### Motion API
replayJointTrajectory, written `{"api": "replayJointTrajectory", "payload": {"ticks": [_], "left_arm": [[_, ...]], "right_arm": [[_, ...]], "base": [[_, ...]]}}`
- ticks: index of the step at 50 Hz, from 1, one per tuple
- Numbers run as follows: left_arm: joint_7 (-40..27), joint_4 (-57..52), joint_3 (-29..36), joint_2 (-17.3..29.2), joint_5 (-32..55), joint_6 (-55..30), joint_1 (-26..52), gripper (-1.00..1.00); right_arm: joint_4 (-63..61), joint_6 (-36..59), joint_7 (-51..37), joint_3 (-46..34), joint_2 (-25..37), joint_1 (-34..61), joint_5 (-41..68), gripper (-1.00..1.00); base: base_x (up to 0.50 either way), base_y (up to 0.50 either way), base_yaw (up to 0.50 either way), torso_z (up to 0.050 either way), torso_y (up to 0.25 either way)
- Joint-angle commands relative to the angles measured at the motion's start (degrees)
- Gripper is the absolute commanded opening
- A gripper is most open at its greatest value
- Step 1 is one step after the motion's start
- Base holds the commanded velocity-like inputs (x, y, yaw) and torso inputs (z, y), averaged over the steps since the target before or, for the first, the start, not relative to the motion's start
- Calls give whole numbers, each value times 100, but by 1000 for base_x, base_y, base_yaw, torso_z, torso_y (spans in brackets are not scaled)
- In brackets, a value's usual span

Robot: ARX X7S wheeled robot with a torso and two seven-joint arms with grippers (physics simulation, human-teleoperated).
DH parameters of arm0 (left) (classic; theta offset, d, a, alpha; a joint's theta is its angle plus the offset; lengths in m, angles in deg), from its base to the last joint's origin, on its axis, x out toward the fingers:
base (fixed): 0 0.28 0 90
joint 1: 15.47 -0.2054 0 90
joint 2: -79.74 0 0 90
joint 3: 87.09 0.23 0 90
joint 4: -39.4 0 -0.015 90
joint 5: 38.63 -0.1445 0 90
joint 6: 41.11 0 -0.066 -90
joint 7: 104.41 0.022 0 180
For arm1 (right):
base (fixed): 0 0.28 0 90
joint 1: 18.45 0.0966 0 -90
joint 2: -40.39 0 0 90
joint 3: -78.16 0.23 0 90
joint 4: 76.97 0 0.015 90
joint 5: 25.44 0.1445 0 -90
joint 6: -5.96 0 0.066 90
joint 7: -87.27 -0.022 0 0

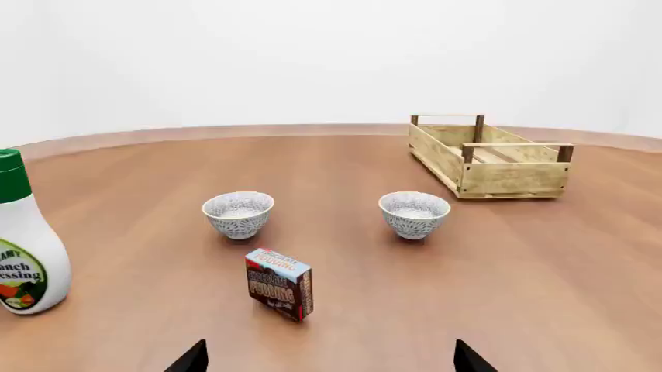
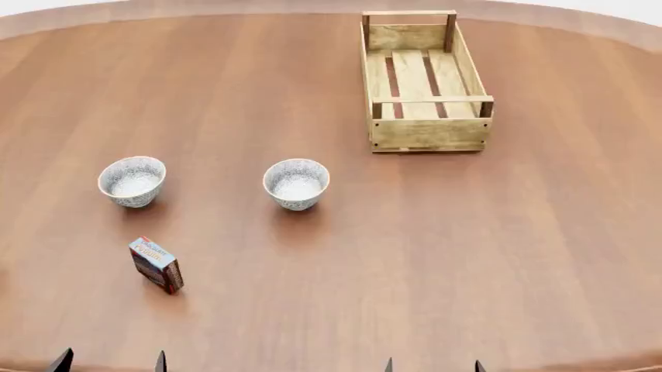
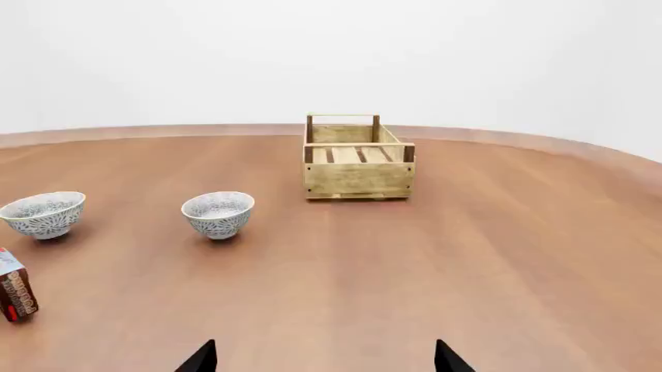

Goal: Stack the right bowl on the left bowl and place them in the tray.

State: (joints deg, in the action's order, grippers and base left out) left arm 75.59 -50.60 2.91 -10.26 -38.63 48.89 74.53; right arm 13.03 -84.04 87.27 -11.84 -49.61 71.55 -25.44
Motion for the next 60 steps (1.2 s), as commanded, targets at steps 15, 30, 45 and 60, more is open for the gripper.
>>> {"api": "replayJointTrajectory", "payload": {"ticks": [15,30,45,60], "left_arm": [[-52,33,10,97,251,-255,72,100],[-542,-1493,244,311,478,-1169,-108,100],[-959,-4139,256,556,615,-2460,-286,100],[-1221,-5551,239,719,865,-3271,-213,100]], "right_arm": [[-178,240,-303,-205,77,-37,-36,100],[-1319,688,-653,-354,360,-125,159,100],[-4051,2071,-865,-357,647,-136,210,100],[-5381,2965,-1075,-463,781,122,183,100]], "base": [[0,0,0,0,0],[0,0,0,0,0],[0,0,0,0,0],[0,0,0,0,0]]}}
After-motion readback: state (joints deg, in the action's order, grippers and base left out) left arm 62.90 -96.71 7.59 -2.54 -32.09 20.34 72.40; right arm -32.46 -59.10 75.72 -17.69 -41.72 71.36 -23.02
